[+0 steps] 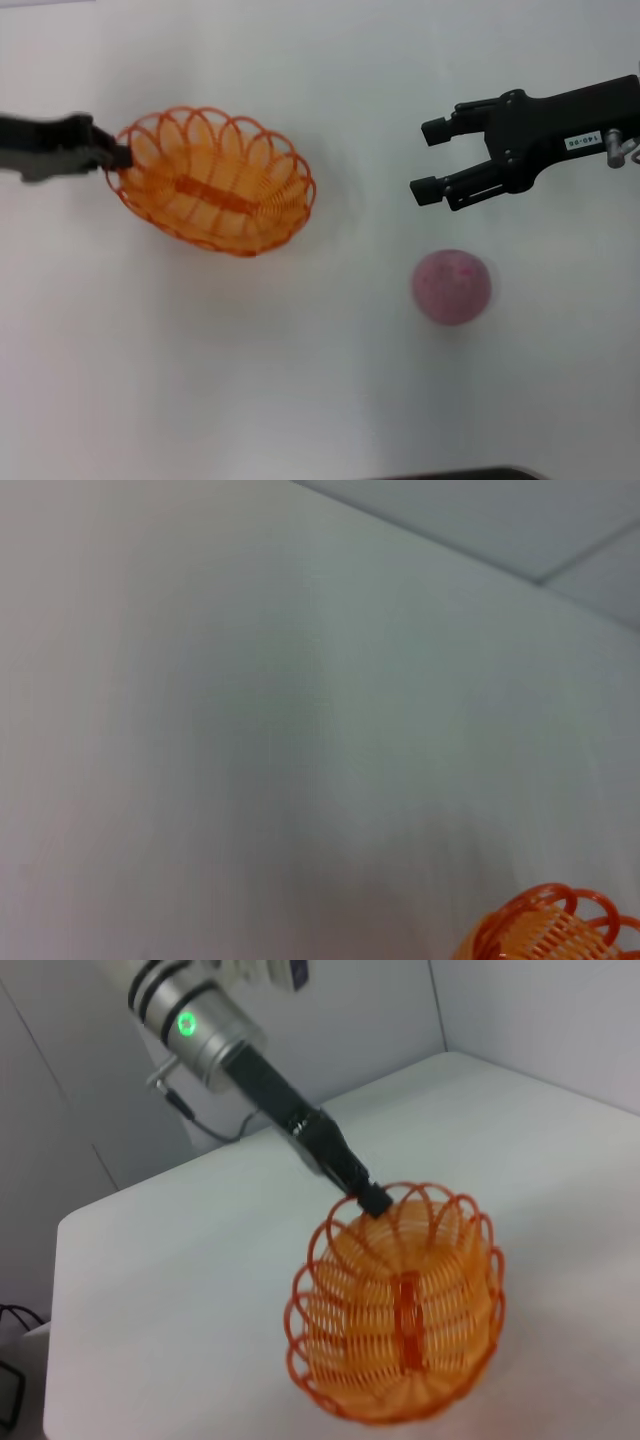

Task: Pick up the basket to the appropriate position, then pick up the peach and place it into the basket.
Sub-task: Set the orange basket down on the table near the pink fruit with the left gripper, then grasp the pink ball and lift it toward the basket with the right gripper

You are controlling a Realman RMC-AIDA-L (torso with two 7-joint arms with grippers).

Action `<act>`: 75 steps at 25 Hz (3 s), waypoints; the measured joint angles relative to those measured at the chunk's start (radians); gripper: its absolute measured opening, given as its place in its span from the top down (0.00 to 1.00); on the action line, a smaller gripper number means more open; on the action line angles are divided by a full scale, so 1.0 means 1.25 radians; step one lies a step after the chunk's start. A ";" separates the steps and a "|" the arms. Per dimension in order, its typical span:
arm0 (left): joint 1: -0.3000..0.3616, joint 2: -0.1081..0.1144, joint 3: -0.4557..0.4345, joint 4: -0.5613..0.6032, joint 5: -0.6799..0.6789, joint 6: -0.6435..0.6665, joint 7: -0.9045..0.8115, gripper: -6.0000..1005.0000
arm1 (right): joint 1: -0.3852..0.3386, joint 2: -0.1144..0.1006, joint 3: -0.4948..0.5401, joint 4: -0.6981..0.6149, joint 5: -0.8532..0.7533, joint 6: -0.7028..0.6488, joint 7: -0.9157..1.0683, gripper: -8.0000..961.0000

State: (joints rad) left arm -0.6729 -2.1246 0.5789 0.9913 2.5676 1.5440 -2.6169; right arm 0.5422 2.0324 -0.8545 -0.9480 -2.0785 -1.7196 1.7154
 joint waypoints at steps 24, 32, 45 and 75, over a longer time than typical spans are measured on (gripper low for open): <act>0.186 -0.031 0.026 0.031 -0.156 0.017 -0.012 0.47 | 0.001 -0.003 0.003 -0.007 0.000 0.004 0.009 0.02; 0.209 -0.014 -0.054 0.082 -0.188 0.107 0.101 0.45 | 0.012 -0.013 0.005 -0.010 0.000 0.000 0.030 0.02; 0.244 -0.030 -0.128 0.051 -0.391 0.229 0.518 0.40 | 0.088 -0.033 0.008 -0.011 -0.040 0.015 0.153 0.01; 0.275 -0.030 -0.082 -0.003 -0.358 0.236 0.815 0.17 | 0.201 0.045 -0.225 0.009 -0.452 -0.031 0.357 0.06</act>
State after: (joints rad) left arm -0.3295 -2.1617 0.4770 0.9878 2.1207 1.8385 -1.5976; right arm 0.7930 2.0885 -1.1362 -0.9362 -2.6441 -1.7588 2.1623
